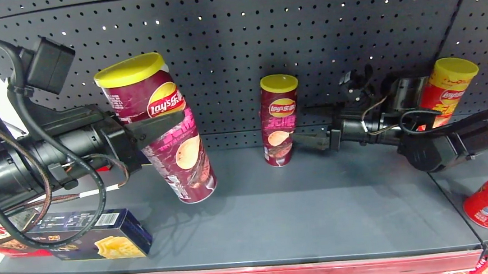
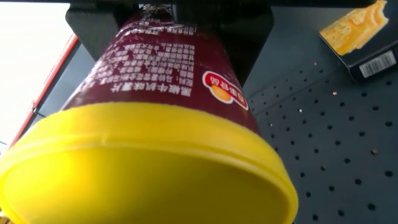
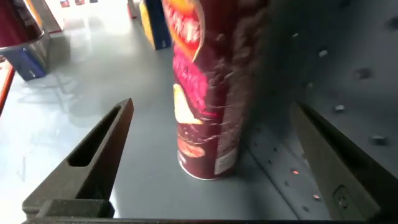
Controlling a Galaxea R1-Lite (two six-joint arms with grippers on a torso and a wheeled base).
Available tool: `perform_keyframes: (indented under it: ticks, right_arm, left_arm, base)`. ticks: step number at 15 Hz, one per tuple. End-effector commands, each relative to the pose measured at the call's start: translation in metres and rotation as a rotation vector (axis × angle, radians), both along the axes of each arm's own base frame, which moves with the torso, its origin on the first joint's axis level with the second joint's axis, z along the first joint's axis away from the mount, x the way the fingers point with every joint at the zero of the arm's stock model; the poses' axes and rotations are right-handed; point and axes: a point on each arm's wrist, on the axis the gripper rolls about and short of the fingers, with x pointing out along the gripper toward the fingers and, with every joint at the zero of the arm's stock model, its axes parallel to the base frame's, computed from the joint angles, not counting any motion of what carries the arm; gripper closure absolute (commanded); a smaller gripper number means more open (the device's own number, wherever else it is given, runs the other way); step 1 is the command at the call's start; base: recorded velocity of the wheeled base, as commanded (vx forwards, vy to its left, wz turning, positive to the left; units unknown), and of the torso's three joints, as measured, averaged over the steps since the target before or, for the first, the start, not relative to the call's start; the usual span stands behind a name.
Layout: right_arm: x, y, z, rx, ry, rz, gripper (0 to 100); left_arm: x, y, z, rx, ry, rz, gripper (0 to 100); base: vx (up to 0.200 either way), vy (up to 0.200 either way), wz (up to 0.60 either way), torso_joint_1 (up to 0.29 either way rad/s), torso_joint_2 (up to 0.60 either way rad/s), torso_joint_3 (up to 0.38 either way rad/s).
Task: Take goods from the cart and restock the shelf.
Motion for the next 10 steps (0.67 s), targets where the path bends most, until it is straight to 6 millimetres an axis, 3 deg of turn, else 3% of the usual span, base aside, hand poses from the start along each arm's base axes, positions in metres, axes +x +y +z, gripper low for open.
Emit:
perform_keyframes:
  ticks: [1,5,10]
  right_arm:
    - [0.007,0.005,-0.013,-0.008,0.025,0.007,0]
    - [0.007,0.023,-0.026,-0.014,0.040,0.045,0]
    - [0.002,0.031,-0.027,-0.017,0.047,0.062,0]
  left_arm:
    - [0.001,0.000,-0.002,0.001,0.008,0.003,100]
    - [0.004,-0.001,-0.004,0.003,0.013,0.003,100]
    - [0.004,0.000,-0.005,0.003,0.015,0.004,100]
  base:
    - [0.000,0.000,0.00,0.000,0.00,0.000]
    - [0.000,0.000,0.00,0.000,0.00,0.000]
    - [0.000,0.000,0.00,0.000,0.00,0.000]
